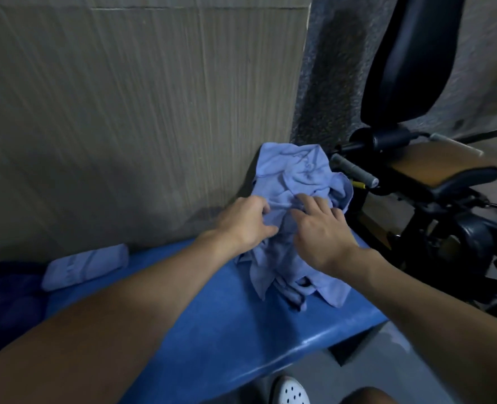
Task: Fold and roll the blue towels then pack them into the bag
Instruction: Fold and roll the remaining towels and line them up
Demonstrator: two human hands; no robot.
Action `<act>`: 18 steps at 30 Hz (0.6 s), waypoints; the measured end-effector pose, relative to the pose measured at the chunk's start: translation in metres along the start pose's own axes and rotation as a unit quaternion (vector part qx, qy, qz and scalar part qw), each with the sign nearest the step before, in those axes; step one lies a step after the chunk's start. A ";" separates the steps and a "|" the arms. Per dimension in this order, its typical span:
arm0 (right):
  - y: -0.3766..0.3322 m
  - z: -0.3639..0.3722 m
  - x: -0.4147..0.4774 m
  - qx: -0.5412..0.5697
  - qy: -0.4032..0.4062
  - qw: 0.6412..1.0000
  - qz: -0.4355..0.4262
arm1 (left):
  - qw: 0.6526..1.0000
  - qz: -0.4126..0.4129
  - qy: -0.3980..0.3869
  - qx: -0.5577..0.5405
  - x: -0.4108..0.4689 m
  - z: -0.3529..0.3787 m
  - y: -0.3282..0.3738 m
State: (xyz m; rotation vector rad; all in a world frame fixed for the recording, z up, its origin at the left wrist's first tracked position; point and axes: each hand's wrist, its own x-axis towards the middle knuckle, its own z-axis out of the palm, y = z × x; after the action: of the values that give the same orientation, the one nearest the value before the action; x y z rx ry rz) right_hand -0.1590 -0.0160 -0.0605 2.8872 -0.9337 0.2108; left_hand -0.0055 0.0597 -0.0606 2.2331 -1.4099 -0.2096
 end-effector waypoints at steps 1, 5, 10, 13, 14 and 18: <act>0.000 0.000 0.000 -0.003 -0.002 1.000 0.000 | 1.000 -0.001 -0.002 0.008 0.000 0.001 0.001; -0.001 -0.004 0.007 0.024 -0.013 1.000 0.006 | 0.999 -0.011 0.014 0.034 -0.003 -0.001 0.006; -0.002 -0.025 0.011 0.131 0.029 0.991 0.000 | 0.997 -0.014 0.069 -0.043 -0.009 -0.011 0.016; -0.006 -0.044 0.015 0.202 0.098 0.974 -0.019 | 0.989 -0.020 0.089 -0.119 -0.014 -0.022 0.027; -0.009 -0.052 0.015 0.231 0.121 0.965 -0.030 | 0.985 -0.023 0.083 -0.151 -0.016 -0.026 0.031; -0.025 -0.094 0.004 0.255 0.191 0.945 -0.078 | 0.962 -0.015 0.082 -0.262 -0.018 -0.036 0.046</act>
State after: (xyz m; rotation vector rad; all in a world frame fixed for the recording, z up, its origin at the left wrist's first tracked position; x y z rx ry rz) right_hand -0.1500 0.0147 0.0315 3.1549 -0.6456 1.1007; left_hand -0.0368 0.0713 -0.0095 1.7881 -1.0797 -0.3545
